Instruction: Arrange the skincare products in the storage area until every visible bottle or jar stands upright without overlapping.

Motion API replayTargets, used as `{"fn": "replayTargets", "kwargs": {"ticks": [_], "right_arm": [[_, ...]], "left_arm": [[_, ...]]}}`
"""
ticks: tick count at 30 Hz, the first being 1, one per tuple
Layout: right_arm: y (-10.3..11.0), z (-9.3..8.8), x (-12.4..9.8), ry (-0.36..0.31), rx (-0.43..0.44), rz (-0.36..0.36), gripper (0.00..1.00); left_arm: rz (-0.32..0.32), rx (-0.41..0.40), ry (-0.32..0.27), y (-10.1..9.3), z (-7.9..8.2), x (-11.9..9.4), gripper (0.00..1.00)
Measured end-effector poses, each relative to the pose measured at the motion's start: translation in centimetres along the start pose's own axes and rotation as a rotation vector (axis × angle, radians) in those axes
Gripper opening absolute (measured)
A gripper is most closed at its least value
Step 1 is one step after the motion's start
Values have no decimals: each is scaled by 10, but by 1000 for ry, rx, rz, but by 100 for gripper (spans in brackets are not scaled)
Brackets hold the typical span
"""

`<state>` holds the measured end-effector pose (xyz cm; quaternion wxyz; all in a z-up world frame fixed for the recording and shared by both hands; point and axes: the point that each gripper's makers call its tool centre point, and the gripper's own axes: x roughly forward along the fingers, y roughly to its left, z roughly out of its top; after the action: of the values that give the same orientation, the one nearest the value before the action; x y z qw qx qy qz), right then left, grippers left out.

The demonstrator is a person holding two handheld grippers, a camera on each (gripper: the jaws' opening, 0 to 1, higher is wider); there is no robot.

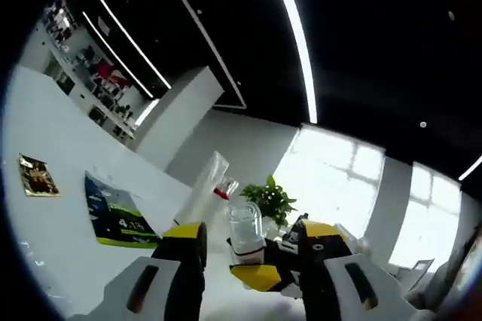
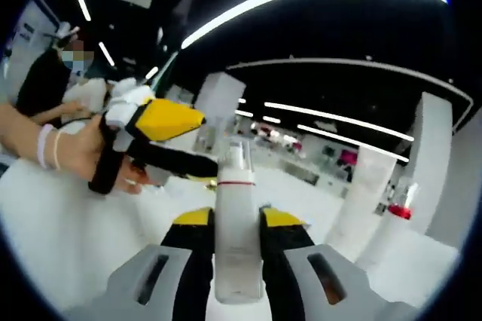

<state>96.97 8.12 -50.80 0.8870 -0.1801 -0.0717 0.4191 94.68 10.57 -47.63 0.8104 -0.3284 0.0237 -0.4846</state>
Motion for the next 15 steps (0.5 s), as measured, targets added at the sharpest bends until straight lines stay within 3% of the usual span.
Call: {"fn": "replayTargets", "kwargs": {"ticks": [15], "right_arm": [[21, -22, 6, 101, 40, 78, 22]], "left_arm": [[-137, 46, 78, -31, -18, 10, 47]]}}
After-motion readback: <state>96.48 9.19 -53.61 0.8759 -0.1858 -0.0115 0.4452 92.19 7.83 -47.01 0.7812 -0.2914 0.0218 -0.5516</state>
